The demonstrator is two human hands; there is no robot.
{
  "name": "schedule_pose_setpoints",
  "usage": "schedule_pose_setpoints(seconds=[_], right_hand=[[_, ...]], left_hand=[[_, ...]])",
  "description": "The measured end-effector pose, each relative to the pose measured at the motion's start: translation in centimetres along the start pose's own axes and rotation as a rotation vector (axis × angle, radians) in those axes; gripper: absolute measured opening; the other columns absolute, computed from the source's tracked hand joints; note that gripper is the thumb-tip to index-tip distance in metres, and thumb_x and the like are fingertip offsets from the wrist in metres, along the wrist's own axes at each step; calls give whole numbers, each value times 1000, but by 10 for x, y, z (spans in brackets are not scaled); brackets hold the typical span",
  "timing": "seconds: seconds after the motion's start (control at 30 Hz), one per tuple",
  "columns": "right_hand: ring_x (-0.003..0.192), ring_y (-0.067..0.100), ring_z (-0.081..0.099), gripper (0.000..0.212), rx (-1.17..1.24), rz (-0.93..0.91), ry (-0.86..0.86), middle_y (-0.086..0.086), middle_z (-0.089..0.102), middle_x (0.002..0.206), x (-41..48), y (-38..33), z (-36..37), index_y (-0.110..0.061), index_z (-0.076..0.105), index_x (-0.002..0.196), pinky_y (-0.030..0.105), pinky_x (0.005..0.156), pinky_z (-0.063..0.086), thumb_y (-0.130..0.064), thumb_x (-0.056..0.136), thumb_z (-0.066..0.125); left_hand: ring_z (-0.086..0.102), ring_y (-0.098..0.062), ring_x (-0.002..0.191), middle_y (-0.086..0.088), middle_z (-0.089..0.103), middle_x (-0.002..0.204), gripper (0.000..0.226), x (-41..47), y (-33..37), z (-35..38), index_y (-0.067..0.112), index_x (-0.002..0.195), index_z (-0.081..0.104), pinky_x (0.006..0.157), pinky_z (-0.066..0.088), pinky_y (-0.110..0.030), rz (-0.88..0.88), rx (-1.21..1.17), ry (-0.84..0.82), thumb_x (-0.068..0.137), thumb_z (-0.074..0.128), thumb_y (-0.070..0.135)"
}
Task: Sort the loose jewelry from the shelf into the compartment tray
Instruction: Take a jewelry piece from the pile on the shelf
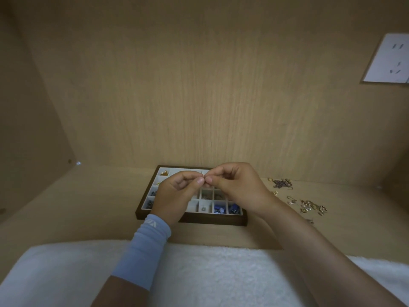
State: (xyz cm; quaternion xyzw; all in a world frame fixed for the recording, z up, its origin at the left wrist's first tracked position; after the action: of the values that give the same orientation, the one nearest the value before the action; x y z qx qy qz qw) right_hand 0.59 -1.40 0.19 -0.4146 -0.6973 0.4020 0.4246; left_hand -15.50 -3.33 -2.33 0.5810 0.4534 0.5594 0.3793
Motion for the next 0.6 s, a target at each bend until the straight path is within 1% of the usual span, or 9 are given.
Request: schedule_pose_setpoints(seconds=[0.03,0.13,0.17,0.23,0.3,0.37,0.4,0.5,0.6], right_hand=[[62,9,64,8,-74,-45,6,1,76,82,2,-1,1,-14,79,93,24,64,53,-18,91,72],[50,5,49,7,-251,-159,12,-9,74,81,8,-3,5,-23,78,91,19,54,42,-24,91,71],[50,5,48,7,-290,-185,6,-11,73,81,9,-4,6,-24,78,92,18,52,40,-25,92,71],[53,3,52,9,-386,-199,-30,-12,72,84,11,-6,6,-25,77,92,17,55,41,-29,92,69],[65,1,60,10,-609,-196,-112,-12,72,85,12,-5,6,-27,76,89,23,62,49,-31,92,67],[76,4,62,12,-868,-169,-230,-12,71,85,11,-1,10,-29,76,88,34,72,54,-32,92,65],[79,6,63,13,-966,-151,-277,-12,71,86,10,1,12,-29,76,89,36,75,55,-33,91,64],[87,11,63,17,-1129,-108,-344,-10,72,90,11,3,23,-30,76,89,33,75,53,-37,89,60],[82,15,60,19,-1227,-72,-397,-5,71,86,16,2,33,-25,75,86,29,67,45,-36,88,60]], left_hand=[[61,6,65,17,69,68,10,0,-1,-2,14,95,70,60,46,-10,-3,11,2,92,61,11],[59,3,67,13,71,76,12,2,-6,-9,18,95,70,63,47,-17,-20,45,1,95,58,16],[59,2,67,13,71,76,13,3,-6,-10,18,93,71,64,47,-17,-22,49,-3,95,58,16],[59,5,68,15,70,73,14,3,-5,-13,17,88,71,65,45,-11,-9,89,-15,95,58,16],[60,4,75,15,69,77,16,2,-9,-15,22,86,71,70,43,-10,8,277,-41,95,58,22],[56,0,89,15,67,90,14,1,-17,-16,31,93,69,79,42,-17,33,608,-106,94,56,30],[52,-3,97,15,66,98,14,0,-20,-15,34,99,68,85,41,-22,47,740,-135,93,55,31],[42,-11,117,14,60,119,27,-1,-25,-11,36,117,63,102,35,-31,72,897,-218,91,56,31],[39,-14,121,13,56,127,33,-2,-25,-8,38,123,58,106,29,-33,97,970,-270,90,54,32]])
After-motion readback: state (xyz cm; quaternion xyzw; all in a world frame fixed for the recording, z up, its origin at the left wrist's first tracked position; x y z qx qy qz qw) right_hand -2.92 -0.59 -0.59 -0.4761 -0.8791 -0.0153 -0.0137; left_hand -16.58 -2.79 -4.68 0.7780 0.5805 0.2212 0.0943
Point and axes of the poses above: each hand's wrist, its own x-axis towards the middle knuckle, its own z-axis out of the palm, y = z × x, the point moved 4 cm from there along x, towards the middle knuckle
